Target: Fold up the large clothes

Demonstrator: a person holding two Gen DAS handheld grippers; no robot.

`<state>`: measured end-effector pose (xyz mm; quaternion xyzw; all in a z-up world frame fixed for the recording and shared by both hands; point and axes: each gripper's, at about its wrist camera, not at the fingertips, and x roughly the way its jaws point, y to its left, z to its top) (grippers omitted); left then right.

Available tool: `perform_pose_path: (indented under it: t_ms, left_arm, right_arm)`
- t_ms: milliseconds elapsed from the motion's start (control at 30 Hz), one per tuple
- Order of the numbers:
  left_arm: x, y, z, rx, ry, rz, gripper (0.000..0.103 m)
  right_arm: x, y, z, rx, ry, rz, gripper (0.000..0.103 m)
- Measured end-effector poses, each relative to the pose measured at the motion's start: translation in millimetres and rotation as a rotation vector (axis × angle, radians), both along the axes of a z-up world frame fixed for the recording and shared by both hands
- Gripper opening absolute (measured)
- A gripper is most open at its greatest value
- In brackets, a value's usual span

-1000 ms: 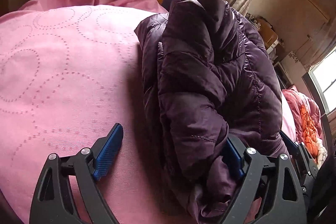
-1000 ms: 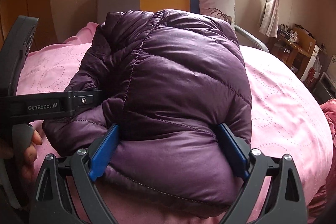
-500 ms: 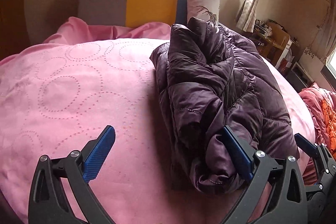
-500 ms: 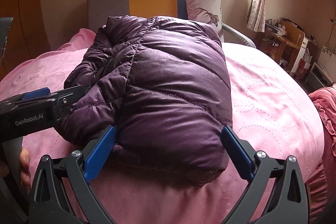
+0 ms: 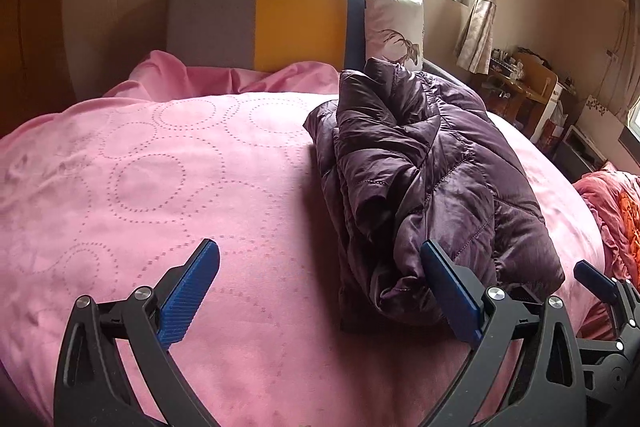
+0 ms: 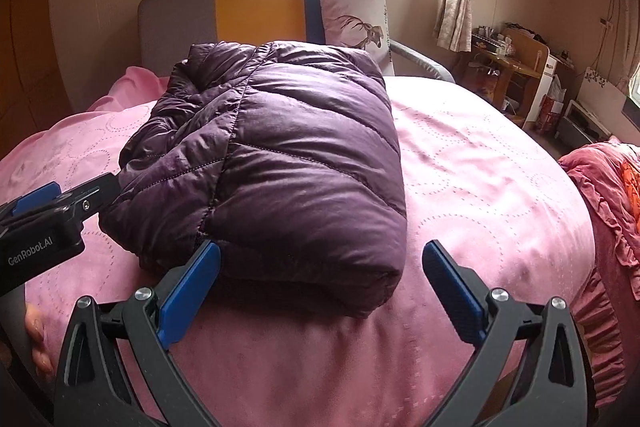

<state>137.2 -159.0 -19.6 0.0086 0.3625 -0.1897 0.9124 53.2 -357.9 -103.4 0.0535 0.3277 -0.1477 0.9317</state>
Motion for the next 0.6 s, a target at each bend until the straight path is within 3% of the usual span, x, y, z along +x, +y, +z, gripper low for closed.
perform_pose_path:
  t_ms: [200,600]
  left_arm:
    - [-11,8,4,0.000,-0.012,0.011,0.099]
    - [-32,27,7,0.041,-0.051,0.058,0.099]
  right_arm:
    - [-17,2,12,0.016,-0.042,-0.074,0.101]
    - [-36,19,24,0.019,-0.043,-0.149,0.101]
